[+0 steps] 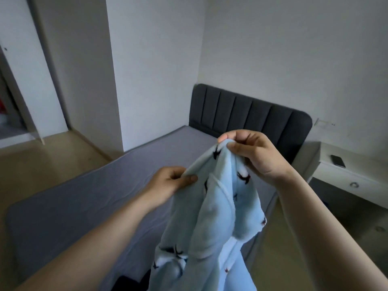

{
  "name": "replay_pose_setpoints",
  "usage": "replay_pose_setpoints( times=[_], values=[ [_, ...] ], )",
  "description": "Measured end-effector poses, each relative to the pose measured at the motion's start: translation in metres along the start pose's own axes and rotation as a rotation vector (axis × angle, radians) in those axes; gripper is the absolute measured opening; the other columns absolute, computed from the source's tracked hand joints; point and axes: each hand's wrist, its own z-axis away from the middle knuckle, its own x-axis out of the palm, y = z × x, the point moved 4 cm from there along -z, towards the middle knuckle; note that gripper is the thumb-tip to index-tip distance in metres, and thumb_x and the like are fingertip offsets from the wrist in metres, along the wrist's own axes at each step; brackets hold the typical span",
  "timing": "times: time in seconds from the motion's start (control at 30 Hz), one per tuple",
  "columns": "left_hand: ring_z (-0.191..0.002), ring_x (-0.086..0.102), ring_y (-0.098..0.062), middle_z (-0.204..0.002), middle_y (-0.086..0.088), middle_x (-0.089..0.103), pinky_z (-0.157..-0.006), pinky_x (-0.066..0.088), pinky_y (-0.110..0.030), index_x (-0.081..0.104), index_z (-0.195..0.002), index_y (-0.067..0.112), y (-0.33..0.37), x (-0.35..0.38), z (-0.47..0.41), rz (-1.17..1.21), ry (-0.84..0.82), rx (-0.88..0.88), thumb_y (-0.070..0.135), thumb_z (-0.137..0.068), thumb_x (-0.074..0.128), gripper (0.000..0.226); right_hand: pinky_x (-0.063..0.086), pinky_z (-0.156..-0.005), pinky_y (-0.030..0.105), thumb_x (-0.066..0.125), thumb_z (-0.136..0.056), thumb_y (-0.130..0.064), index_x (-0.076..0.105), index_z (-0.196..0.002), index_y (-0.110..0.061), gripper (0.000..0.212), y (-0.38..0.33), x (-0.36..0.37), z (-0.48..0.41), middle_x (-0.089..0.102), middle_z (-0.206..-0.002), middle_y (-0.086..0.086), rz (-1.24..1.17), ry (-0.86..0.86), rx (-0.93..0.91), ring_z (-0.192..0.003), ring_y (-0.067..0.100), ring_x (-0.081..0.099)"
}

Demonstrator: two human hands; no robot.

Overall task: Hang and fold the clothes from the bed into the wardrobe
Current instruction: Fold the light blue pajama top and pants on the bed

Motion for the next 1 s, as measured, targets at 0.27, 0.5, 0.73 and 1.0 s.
replay_pose_setpoints(
  times=[0.27, 0.5, 0.73, 1.0],
  values=[
    [-0.056, 0.027, -0.013, -0.059, 0.0, 0.031, -0.051, 0.017, -0.031, 0.054, -0.064, -0.001, 0.055, 0.01, 0.0, -0.037, 0.224, 0.25, 0.054, -0.072, 0.065, 0.056, 0.052, -0.08, 0.024, 0.055, -0.095, -0.005, 0.072, -0.099, -0.015, 0.02, -0.014, -0.039, 0.023, 0.074, -0.094, -0.002, 0.431, 0.323, -0.055, -0.088, 0.008, 0.068],
    [-0.049, 0.02, -0.004, -0.053, 0.009, 0.021, -0.045, 0.017, -0.02, 0.035, -0.054, 0.012, 0.111, 0.024, -0.005, -0.222, 0.285, 0.408, 0.019, -0.088, 0.067, 0.047, 0.056, -0.088, 0.037, 0.065, -0.091, -0.034, 0.064, -0.118, -0.025, 0.029, -0.033, -0.039, 0.028, 0.07, -0.107, -0.005, 0.444, 0.254, -0.042, -0.1, 0.011, 0.066],
    [-0.051, 0.024, -0.007, -0.054, 0.005, 0.025, -0.046, 0.019, -0.022, 0.034, -0.055, 0.004, 0.115, 0.031, -0.005, -0.252, 0.287, 0.441, 0.032, -0.083, 0.07, 0.053, 0.044, -0.059, 0.035, 0.065, -0.091, -0.026, 0.067, -0.089, -0.005, 0.022, -0.043, -0.037, 0.017, 0.063, -0.077, 0.02, 0.619, 0.173, -0.123, -0.063, 0.022, 0.053],
    [-0.082, 0.07, -0.019, -0.089, -0.001, 0.074, -0.077, 0.056, -0.049, 0.071, -0.091, 0.014, 0.019, 0.029, 0.023, -0.27, 0.142, 0.003, 0.05, -0.066, 0.074, 0.044, 0.044, -0.063, 0.032, 0.062, -0.093, -0.021, 0.063, -0.08, 0.002, 0.027, -0.043, -0.021, 0.0, 0.061, -0.078, 0.017, 0.613, 0.21, -0.249, -0.07, 0.026, 0.054]
  ],
)
